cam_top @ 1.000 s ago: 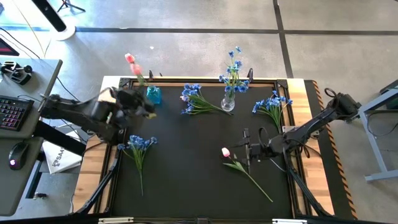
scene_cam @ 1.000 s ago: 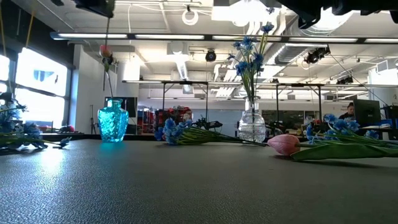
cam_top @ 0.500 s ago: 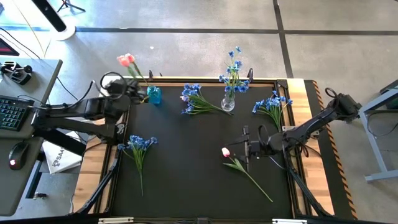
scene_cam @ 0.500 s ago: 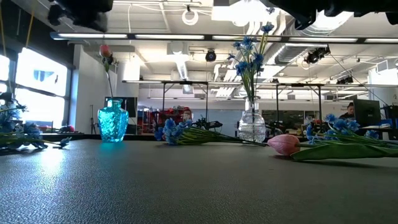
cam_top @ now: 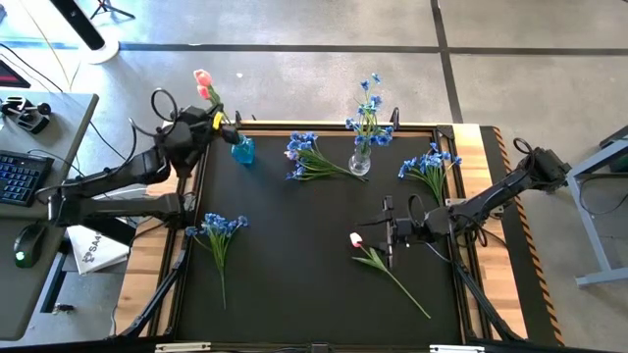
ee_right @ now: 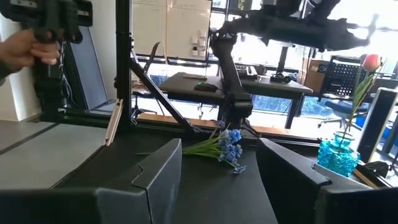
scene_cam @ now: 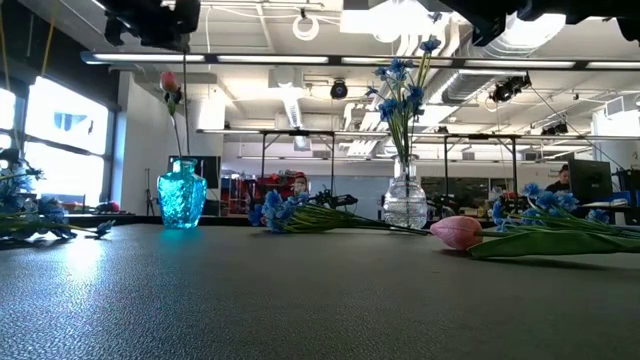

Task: Sort flowers into vase by color
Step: Put the pink tulip flower into the blue flower vase, then put the blue flowers into the transparent flower vase

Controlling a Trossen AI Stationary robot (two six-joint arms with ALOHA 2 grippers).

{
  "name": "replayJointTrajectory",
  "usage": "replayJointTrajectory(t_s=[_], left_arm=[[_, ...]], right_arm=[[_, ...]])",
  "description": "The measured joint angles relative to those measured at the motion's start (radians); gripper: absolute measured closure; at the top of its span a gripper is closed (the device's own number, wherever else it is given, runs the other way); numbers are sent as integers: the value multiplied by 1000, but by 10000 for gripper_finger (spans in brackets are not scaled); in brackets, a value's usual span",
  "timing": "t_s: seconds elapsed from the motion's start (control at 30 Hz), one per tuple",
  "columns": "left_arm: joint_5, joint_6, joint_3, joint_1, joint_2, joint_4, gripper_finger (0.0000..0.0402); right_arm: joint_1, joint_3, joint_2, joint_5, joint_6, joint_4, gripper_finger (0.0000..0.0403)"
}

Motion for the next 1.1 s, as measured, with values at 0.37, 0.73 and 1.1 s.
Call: replayJointTrajectory(t_s=[0.37,0.73,1.1], left_arm=[[116,-42,0,90,159,-18,401],[141,-133,75,111,184,-281,313],[347,-280,295,84,184,-699,251]], right_arm=[[0,0,0,0,41,-26,199],[0,0,0,0,47,-47,199],[0,0,-3,80,159,-184,199]])
